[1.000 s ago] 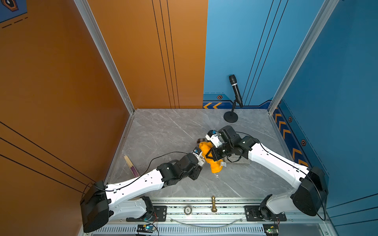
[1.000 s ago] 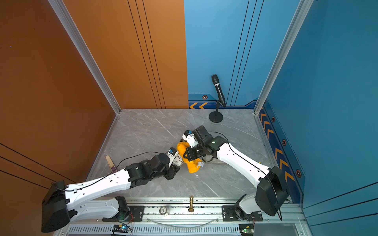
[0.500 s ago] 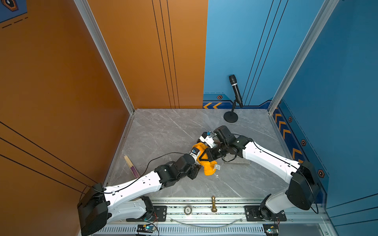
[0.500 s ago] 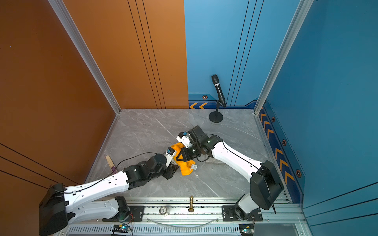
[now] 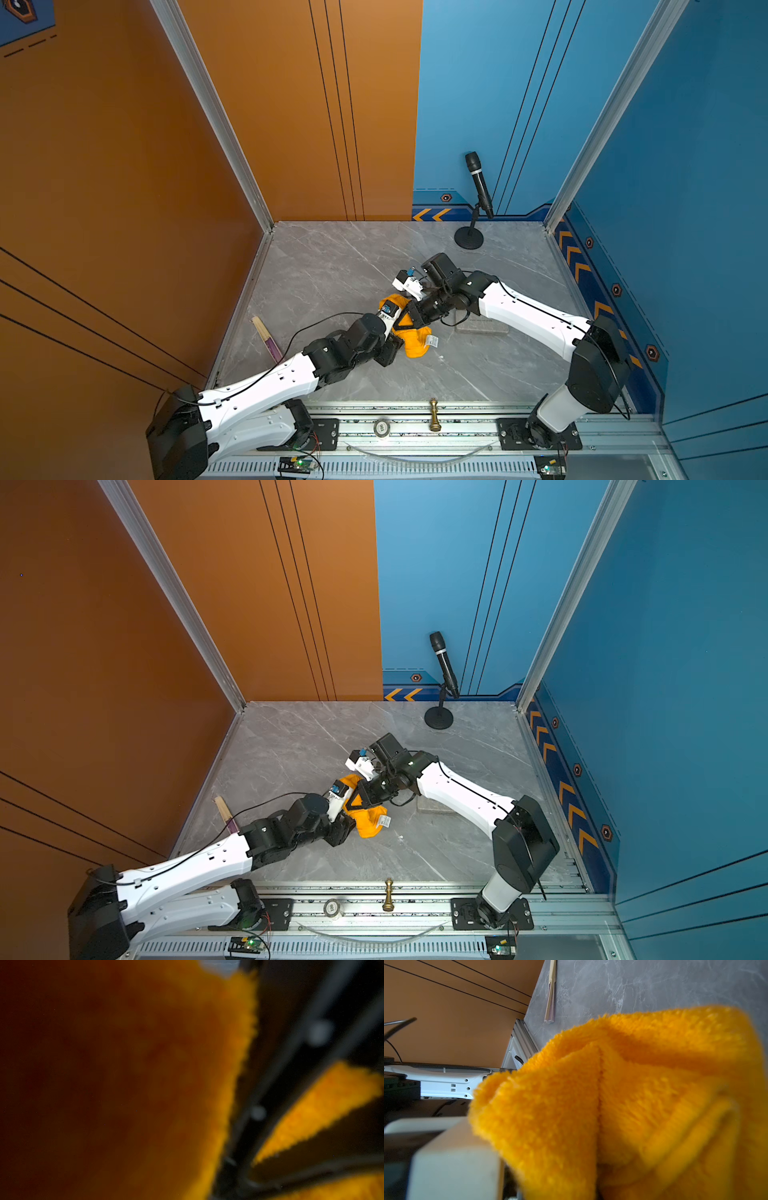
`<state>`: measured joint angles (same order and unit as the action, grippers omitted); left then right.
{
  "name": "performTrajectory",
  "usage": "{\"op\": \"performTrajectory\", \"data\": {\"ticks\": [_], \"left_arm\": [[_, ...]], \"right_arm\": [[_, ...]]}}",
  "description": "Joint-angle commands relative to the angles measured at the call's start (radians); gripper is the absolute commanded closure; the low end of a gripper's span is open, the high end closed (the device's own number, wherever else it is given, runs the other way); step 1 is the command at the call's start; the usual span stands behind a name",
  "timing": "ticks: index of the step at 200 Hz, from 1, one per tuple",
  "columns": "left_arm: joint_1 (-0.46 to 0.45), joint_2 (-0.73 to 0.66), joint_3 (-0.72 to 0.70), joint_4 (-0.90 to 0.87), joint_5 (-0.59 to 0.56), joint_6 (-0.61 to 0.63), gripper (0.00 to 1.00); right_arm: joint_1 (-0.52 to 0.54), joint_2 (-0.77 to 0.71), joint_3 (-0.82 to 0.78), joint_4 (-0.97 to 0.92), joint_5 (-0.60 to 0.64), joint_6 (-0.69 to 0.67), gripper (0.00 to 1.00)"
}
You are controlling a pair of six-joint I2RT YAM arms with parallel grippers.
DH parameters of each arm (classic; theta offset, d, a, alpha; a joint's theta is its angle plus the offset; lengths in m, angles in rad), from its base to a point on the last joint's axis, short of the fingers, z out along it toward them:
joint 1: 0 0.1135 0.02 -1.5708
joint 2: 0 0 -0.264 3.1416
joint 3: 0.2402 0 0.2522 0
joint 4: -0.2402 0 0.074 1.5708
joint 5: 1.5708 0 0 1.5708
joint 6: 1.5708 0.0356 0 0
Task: Wipe the eyeglass case
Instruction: Wipe the dirt from the eyeglass case.
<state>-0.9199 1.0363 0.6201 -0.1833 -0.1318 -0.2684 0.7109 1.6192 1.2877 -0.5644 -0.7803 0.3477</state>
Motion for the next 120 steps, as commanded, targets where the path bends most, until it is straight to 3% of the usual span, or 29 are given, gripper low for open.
{"op": "performTrajectory", "data": {"ticks": [1,26,52,86,120], "left_arm": [[0.025,-0.057,0.040,0.069,0.046,-0.008,0.69],[0.150,-0.063,0.038,0.078,0.279,-0.114,0.69],[0.229,-0.051,0.044,0.115,0.485,-0.198,0.69],[0.253,-0.012,0.067,0.180,0.699,-0.286,0.68],[0.259,0.008,0.055,0.276,0.848,-0.384,0.67]], "right_arm": [[-0.118,-0.069,-0.057,-0.039,0.061,-0.025,1.00],[-0.129,-0.186,-0.084,-0.073,0.152,-0.099,1.00],[-0.057,-0.289,-0.169,0.095,0.161,-0.045,1.00],[0.052,-0.304,-0.221,0.318,0.193,0.012,1.00],[-0.029,-0.257,-0.218,0.325,0.214,-0.067,1.00]]}}
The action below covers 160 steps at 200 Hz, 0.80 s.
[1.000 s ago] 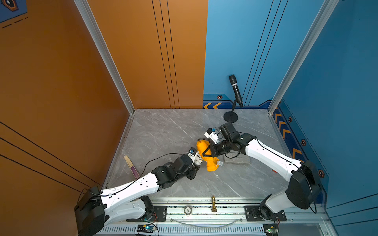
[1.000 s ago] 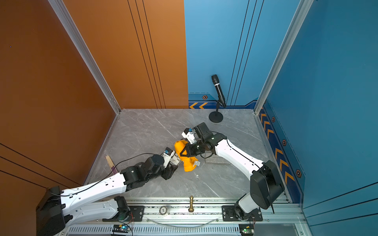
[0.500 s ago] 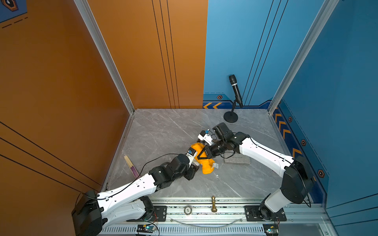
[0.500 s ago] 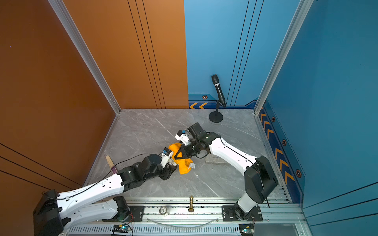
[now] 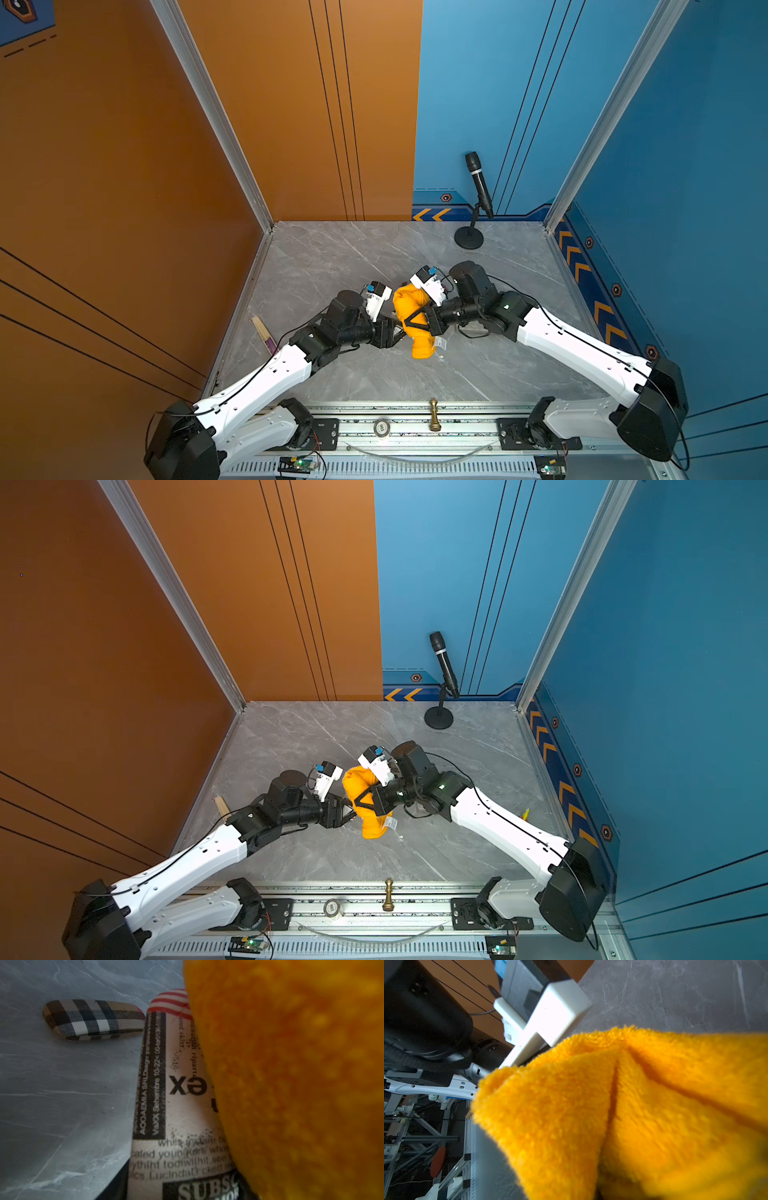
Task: Wipe the eyeglass case
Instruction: Wipe the dirt from the eyeglass case.
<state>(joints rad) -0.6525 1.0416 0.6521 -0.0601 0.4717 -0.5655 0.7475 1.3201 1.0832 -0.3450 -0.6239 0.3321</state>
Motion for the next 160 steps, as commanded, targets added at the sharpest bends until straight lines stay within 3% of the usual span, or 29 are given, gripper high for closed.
{"op": "performTrajectory", "data": {"ticks": [1,18,58,71,91,105,133,160], "left_arm": [[-0.008,0.003,0.023,0.154,0.247,-0.088,0.67],[-0.009,0.005,0.021,0.174,0.262,-0.113,0.68],[0.026,0.015,-0.001,0.284,0.286,-0.195,0.68],[0.031,0.016,-0.002,0.281,0.287,-0.200,0.68],[0.036,0.014,0.002,0.249,0.288,-0.191,0.68],[0.041,0.015,0.005,0.238,0.288,-0.190,0.67],[0.045,0.048,0.026,0.243,0.307,-0.182,0.67],[0.044,0.067,0.032,0.278,0.324,-0.198,0.68]], "right_arm": [[-0.070,0.042,-0.014,0.104,0.058,-0.054,1.00],[-0.104,0.023,-0.044,0.126,0.071,-0.087,1.00],[-0.012,-0.061,-0.094,0.130,0.155,-0.120,1.00],[-0.038,-0.092,-0.130,0.128,0.177,-0.123,1.00],[-0.162,-0.144,-0.170,0.116,0.138,-0.121,1.00],[-0.145,-0.179,-0.163,0.080,0.161,-0.150,1.00],[-0.054,-0.156,-0.157,0.116,0.136,-0.108,1.00],[-0.088,-0.109,-0.195,0.179,0.146,-0.098,1.00]]}}
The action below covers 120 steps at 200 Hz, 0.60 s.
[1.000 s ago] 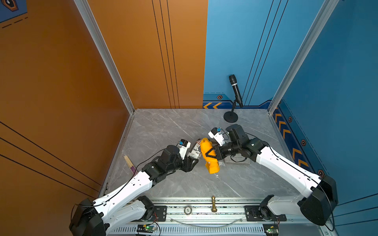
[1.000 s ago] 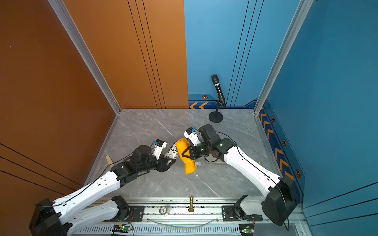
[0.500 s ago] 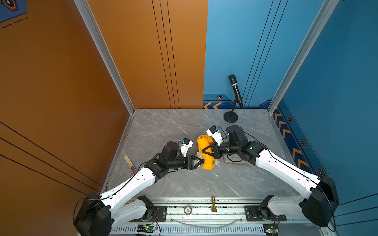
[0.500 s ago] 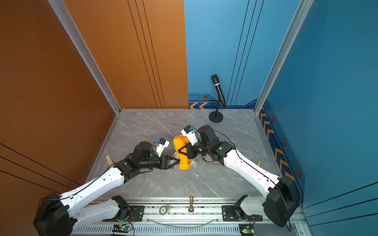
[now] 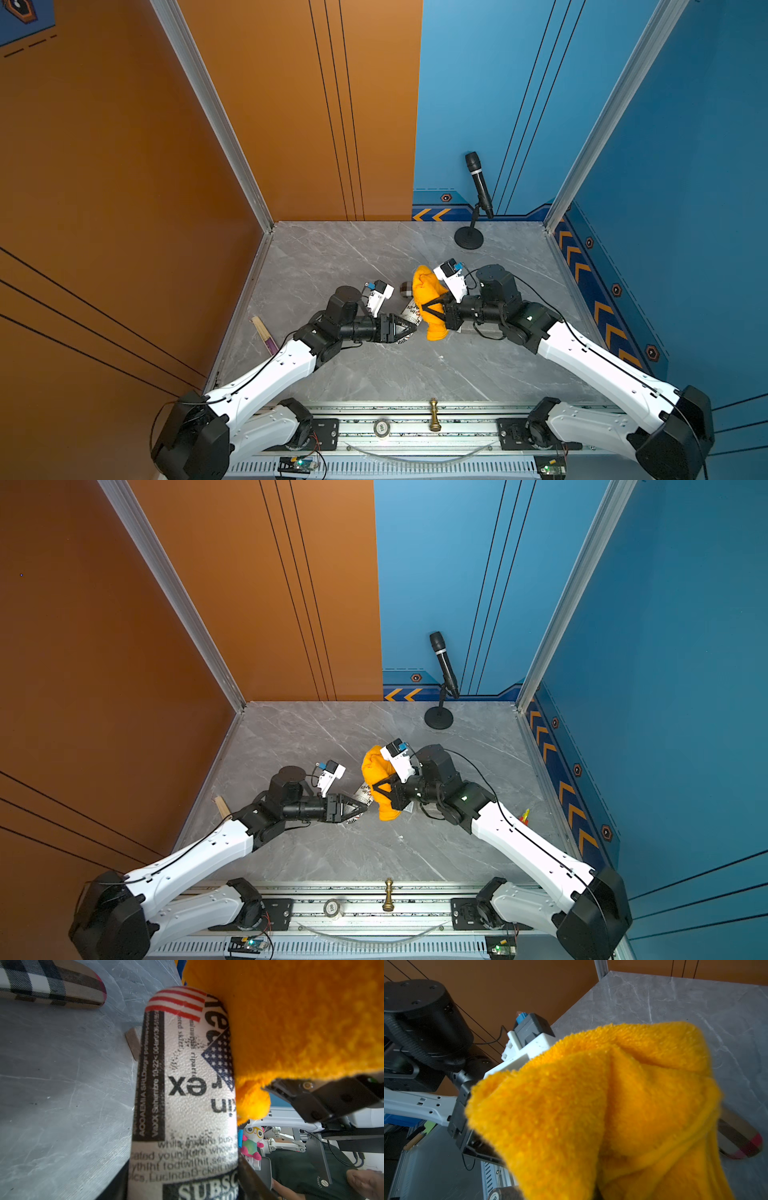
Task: Wipe the eyeglass case
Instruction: Wipe the dirt from the eyeglass case.
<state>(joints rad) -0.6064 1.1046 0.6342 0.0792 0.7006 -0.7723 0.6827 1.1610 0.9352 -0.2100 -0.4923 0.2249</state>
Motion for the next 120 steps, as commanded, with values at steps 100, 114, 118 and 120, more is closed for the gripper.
{"op": "performTrajectory", "data": {"ticks": [100,114,118,120], "left_arm": [[-0.060,-0.009,0.236,-0.426,-0.151,0.414,0.71],[-0.119,0.009,0.301,-0.539,-0.342,0.544,0.71],[-0.145,0.017,0.316,-0.562,-0.412,0.581,0.71],[-0.157,0.021,0.324,-0.573,-0.448,0.597,0.71]], "right_arm": [[-0.286,0.109,0.251,-0.203,-0.026,0.025,1.00],[-0.271,0.141,0.368,-0.339,0.003,-0.006,1.00],[-0.268,0.150,0.401,-0.371,0.010,-0.013,1.00],[-0.265,0.155,0.418,-0.390,0.013,-0.014,1.00]]}}
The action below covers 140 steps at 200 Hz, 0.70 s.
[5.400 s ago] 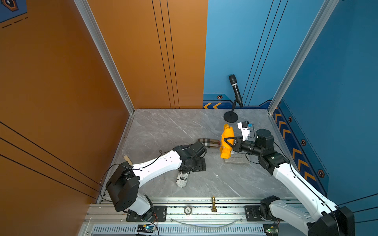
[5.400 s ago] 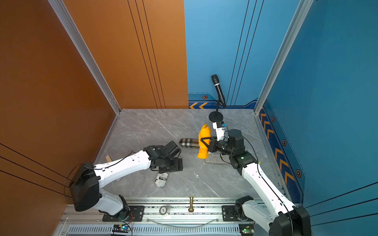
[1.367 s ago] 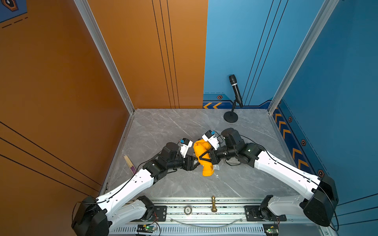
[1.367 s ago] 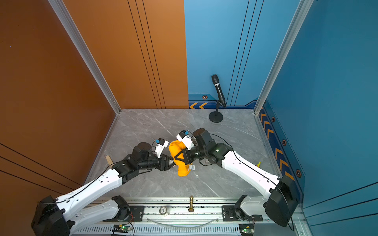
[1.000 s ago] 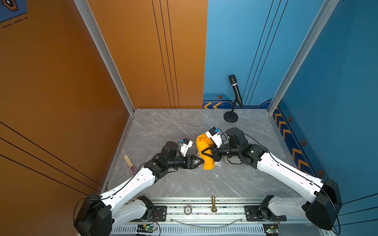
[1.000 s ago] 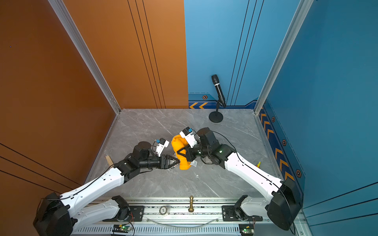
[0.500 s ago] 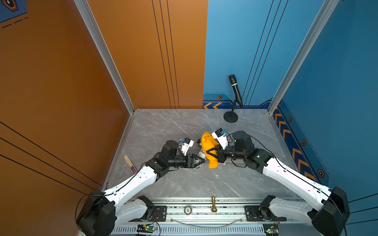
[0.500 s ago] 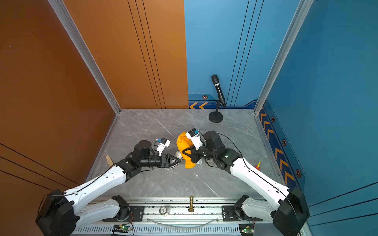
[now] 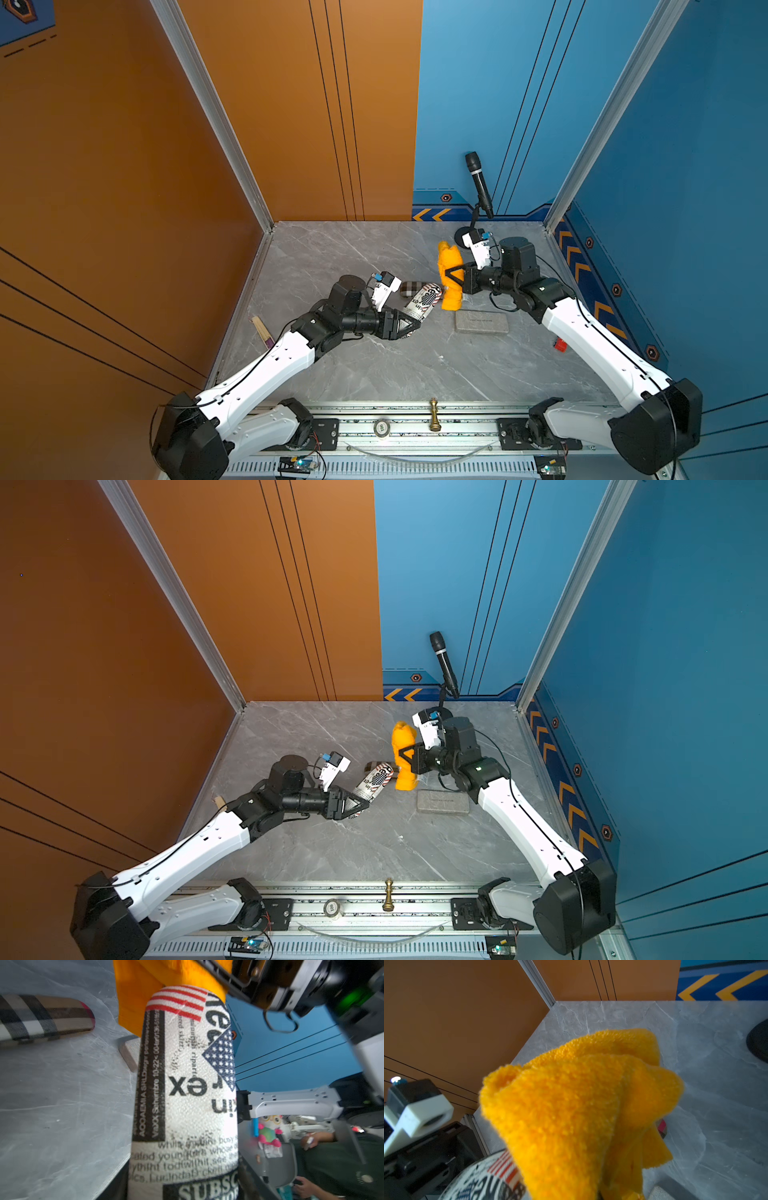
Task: Wipe the eyeglass case
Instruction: Wipe the dirt from the eyeglass case.
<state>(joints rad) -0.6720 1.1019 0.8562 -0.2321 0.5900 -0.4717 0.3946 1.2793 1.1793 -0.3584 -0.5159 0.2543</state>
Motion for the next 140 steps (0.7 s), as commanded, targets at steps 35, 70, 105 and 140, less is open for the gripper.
{"op": "performTrajectory", "data": {"ticks": [35,70,105,140], "left_arm": [[-0.376,0.112,0.153,-0.257,-1.145,0.608,0.73],[-0.533,0.112,0.014,0.089,-1.551,0.939,0.74],[-0.567,0.083,-0.034,0.227,-1.625,1.066,0.74],[-0.568,0.072,-0.049,0.221,-1.656,1.041,0.73]], "right_arm": [[0.120,0.152,0.418,-0.486,0.139,-0.105,1.00],[0.250,0.270,0.560,-0.598,0.184,-0.124,1.00],[0.349,0.373,0.533,-0.604,0.149,-0.118,1.00],[0.314,0.370,0.400,-0.593,0.174,-0.123,1.00]]}}
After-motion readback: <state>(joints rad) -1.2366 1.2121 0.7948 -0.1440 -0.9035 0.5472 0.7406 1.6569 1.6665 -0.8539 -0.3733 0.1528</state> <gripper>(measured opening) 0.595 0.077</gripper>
